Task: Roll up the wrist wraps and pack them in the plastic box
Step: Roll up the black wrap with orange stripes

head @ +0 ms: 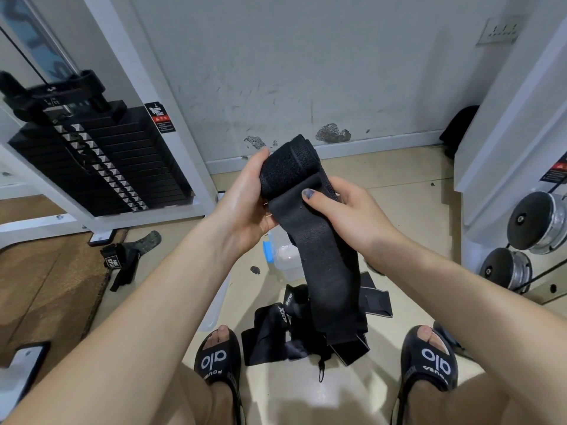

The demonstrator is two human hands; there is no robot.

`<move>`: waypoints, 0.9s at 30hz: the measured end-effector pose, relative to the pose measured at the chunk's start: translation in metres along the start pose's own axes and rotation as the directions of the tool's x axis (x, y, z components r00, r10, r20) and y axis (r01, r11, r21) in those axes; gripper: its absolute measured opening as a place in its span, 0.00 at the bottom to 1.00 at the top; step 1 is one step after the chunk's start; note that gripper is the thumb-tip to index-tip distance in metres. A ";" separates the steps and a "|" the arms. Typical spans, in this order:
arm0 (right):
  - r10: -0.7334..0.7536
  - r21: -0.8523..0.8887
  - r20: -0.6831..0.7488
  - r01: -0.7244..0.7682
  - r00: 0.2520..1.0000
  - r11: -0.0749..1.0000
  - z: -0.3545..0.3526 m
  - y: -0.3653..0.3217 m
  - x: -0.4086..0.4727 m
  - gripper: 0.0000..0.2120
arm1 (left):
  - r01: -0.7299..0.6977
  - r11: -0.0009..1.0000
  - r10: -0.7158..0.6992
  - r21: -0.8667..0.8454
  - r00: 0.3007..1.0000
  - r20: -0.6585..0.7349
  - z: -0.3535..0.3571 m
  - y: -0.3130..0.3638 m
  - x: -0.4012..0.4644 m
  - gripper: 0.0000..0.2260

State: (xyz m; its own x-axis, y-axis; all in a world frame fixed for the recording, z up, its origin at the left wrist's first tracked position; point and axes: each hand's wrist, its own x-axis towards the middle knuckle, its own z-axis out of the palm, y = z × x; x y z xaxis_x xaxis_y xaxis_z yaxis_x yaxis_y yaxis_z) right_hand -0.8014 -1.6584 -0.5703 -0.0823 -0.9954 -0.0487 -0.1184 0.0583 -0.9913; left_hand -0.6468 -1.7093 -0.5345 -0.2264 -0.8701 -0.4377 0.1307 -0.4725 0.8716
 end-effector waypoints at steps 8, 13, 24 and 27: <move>0.034 -0.052 0.064 -0.030 0.997 0.998 0.000 -0.002 -0.001 0.18 | 0.019 0.999 -0.019 -0.035 1.000 -0.001 0.000 0.001 -0.003 0.18; -0.028 -0.099 -0.023 0.026 0.999 0.995 0.002 0.000 0.001 0.17 | 0.017 1.000 -0.017 -0.009 1.000 -0.016 0.002 0.000 -0.005 0.18; 0.140 0.062 -0.046 -0.137 0.989 0.989 -0.003 0.013 0.015 0.14 | -0.070 0.993 0.070 0.101 0.998 -0.002 0.009 -0.005 -0.011 0.20; 0.106 -0.048 -0.116 -0.112 0.988 0.993 -0.002 0.015 0.019 0.16 | -0.073 0.985 0.067 0.155 0.997 0.046 0.014 -0.009 -0.013 0.21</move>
State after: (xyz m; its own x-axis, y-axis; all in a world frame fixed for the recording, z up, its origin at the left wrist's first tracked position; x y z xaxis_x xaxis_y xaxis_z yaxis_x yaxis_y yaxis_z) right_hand -0.8067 -1.6761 -0.5860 -0.2088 -0.9681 -0.1386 -0.1560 0.1729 -0.9725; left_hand -0.6582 -1.6917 -0.5331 -0.2617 -0.8922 -0.3681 -0.0038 -0.3804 0.9248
